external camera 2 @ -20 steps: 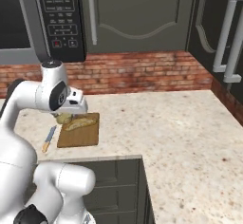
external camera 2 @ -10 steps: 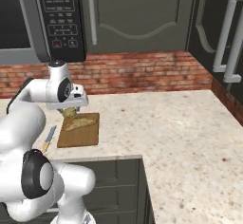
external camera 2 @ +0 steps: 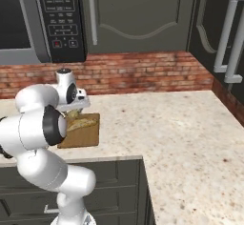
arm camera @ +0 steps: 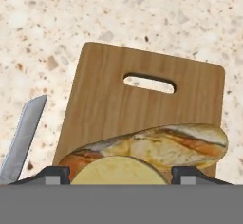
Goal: Retrieve the sausage and cheese from the fridge and place them on the cutting board on the counter.
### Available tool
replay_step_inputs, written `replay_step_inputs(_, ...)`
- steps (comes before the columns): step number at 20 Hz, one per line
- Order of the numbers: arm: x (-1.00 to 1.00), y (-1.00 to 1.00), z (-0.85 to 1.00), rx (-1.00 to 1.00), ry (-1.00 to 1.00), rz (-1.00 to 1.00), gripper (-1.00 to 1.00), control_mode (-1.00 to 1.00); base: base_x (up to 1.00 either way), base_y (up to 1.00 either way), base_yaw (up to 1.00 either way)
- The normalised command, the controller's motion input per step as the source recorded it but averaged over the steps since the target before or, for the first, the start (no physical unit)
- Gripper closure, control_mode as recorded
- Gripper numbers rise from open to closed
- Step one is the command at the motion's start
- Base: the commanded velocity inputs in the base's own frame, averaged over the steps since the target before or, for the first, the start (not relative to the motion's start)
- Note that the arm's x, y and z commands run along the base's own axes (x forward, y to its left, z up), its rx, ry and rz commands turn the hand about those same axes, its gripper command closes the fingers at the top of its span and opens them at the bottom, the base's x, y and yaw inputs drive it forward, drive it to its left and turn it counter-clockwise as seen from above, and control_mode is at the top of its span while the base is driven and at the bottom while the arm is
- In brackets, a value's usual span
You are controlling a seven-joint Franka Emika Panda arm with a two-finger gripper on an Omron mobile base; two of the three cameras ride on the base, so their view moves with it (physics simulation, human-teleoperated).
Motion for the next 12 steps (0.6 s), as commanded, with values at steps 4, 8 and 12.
replay_step_inputs(4,0.06,0.09,-0.43,0.0,0.02,0.01,1.0,-1.0,0.0,0.0,0.0)
replay_step_inputs(8,0.23,0.23,-0.31,-0.06,-0.04,0.0,1.0,-1.0,0.0,0.0,0.0)
replay_step_inputs(12,0.41,0.43,-0.25,-0.05,-0.01,0.0,1.0,-1.0,0.0,0.0,0.0)
